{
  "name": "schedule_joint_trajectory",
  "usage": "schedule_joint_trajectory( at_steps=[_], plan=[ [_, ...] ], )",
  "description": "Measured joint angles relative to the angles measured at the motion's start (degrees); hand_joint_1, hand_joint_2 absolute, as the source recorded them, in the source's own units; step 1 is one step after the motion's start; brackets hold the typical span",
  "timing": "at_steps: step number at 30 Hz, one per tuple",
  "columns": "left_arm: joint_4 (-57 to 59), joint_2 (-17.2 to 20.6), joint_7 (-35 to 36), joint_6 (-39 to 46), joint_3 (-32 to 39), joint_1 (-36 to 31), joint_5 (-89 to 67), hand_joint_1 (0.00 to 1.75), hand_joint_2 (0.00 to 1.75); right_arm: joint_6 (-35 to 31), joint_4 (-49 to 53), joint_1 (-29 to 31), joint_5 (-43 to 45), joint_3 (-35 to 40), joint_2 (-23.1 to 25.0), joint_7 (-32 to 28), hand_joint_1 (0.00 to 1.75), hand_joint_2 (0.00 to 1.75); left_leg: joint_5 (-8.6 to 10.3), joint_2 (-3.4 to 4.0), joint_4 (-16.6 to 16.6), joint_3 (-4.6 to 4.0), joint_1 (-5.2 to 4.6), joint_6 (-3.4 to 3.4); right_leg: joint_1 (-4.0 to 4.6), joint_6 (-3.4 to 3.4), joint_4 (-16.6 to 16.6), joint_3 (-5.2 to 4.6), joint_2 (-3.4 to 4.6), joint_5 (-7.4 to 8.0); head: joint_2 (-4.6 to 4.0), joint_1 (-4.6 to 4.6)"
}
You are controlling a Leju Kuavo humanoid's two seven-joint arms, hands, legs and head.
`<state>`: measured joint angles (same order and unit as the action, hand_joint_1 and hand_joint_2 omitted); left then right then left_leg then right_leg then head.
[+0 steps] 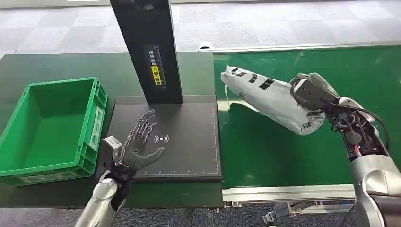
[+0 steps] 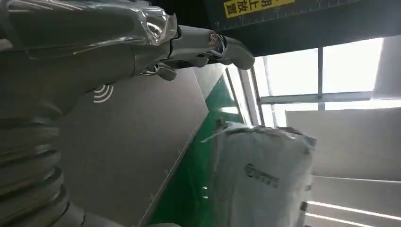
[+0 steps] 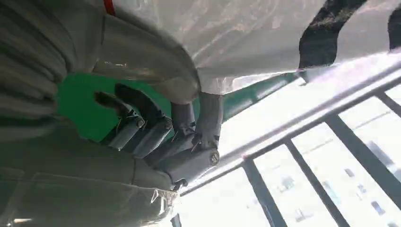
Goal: Moved the parcel from conveyor to table for the left to box.
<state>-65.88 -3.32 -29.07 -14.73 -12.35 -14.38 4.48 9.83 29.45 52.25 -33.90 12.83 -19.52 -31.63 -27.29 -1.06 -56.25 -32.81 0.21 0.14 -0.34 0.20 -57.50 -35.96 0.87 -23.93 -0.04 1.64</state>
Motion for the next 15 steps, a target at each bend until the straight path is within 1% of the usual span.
schedule_joint_trajectory(
  at_steps=[6, 8, 10, 12, 13, 15],
  plan=[
    [0.35, 0.02, -0.85, -0.06, 0.0, -1.06, 0.17, 0.0, 1.75, -5.4, 10.16, -4.26, 5.11, -3.28, 0.53, -1.29, 1.75, 1.75, 0.0, 0.01, 0.0, 0.01, 0.01, 0.0, 0.01, 0.0, 0.0, 0.0, 0.0, 0.0, 0.0, 0.02],
    [0.35, -0.02, -1.55, 2.08, 0.0, -1.26, 0.22, 0.0, 1.75, -6.88, 13.35, -5.59, 6.66, -4.5, 0.9, -0.78, 1.75, 1.75, 0.0, 0.01, 0.01, 0.01, 0.01, 0.0, 0.02, 0.0, 0.0, -0.01, 0.0, 0.0, 0.0, 0.04],
    [0.09, -0.61, -2.98, 8.34, 0.57, -1.36, 0.11, 0.0, 1.75, -8.57, 16.76, -7.15, 7.36, -5.35, 1.27, 0.35, 1.75, 1.75, 0.0, 0.01, 0.01, 0.0, 0.01, 0.0, 0.02, 0.0, 0.0, 0.0, 0.0, 0.0, 0.0, 0.0],
    [-1.37, -1.37, -7.27, 19.4, 1.55, -1.28, -1.27, 0.0, 1.75, -10.63, 19.85, -8.85, 5.51, -5.38, 1.77, 0.64, 1.75, 1.75, 0.0, 0.02, 0.02, 0.0, 0.01, 0.0, 0.03, 0.0, 0.0, 0.0, 0.03, 0.0, -0.02, 0.02],
    [-2.53, -1.83, -8.78, 23.37, 2.03, -1.31, -1.57, 0.0, 1.75, -11.66, 20.95, -9.71, 4.57, -5.07, 2.08, 0.64, 1.75, 1.75, 0.0, 0.03, 0.02, 0.0, 0.01, 0.0, 0.03, 0.0, 0.0, 0.01, 0.03, 0.0, -0.02, 0.0],
    [-4.95, -2.23, -10.23, 29.3, 2.82, -1.05, -2.06, 0.0, 1.75, -12.54, 22.27, -10.75, 2.74, -4.02, 2.95, 0.61, 1.75, 1.75, 0.0, 0.04, 0.03, -0.03, 0.02, 0.0, 0.02, 0.0, -0.01, 0.0, 0.03, 0.0, -0.02, 0.0]
  ],
)
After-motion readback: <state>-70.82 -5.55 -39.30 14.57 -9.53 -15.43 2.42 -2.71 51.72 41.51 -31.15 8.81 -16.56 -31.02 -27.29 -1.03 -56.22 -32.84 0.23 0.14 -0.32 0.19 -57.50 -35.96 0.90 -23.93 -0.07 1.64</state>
